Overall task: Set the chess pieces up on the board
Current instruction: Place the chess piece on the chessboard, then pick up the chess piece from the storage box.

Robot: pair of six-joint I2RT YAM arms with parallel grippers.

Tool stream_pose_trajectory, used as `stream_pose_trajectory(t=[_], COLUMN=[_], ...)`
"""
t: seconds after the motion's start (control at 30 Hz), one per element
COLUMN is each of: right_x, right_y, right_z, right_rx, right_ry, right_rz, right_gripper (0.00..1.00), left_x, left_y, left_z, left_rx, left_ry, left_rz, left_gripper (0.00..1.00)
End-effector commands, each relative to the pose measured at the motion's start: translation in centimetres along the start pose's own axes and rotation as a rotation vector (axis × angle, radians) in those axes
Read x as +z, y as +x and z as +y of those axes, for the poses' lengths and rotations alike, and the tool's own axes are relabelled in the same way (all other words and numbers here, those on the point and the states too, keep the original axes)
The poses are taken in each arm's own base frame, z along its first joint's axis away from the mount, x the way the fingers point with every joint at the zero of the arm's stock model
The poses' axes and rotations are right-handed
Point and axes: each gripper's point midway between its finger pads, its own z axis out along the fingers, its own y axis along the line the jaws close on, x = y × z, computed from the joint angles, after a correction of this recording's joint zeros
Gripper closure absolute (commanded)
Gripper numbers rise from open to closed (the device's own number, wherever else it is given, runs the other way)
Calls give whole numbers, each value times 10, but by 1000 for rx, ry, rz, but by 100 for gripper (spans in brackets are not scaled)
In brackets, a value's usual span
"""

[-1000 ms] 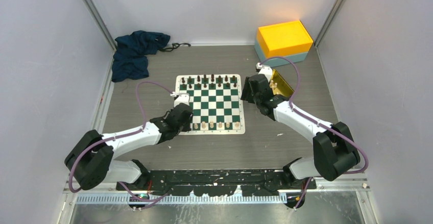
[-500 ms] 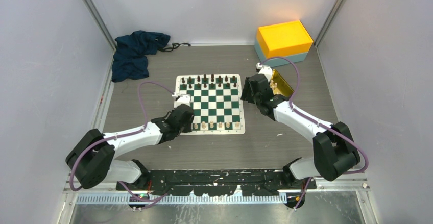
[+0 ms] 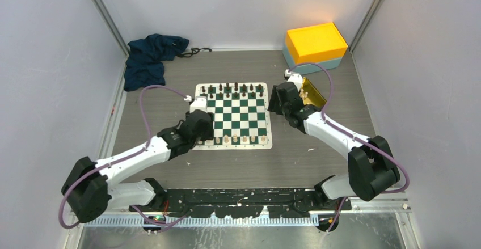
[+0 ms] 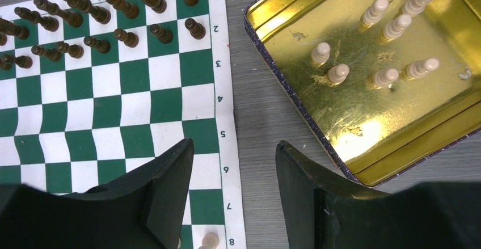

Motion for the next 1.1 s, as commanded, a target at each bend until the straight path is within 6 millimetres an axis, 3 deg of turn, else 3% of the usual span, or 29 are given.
stream_pose_trajectory(t=[0.0, 0.17, 0.3, 0.47, 0.77, 1.07], right_x=[-6, 16, 31, 53, 93, 105], right_y=[-44, -68, -90, -99, -76, -56], right_z=[4, -34, -62, -91, -116, -126], right_rx=[30, 107, 181, 208, 215, 247], right_ry=[18, 157, 229, 309, 376, 403], right_rz=[-110, -126, -149, -119, -24, 4], right_gripper=[39, 39, 38, 38, 39, 46], left_x=[-29, -48, -51, -49, -44, -45], left_y=[-50, -85, -104, -120, -122, -118], left_z=[-5, -13, -24, -40, -45, -42], left_rx=[-50, -62, -53, -50, -38, -35], left_ry=[25, 56, 75, 116, 131, 138], left_rz=[-129, -200, -219, -232, -248, -257], left_gripper=[49, 48, 46, 45, 45, 45])
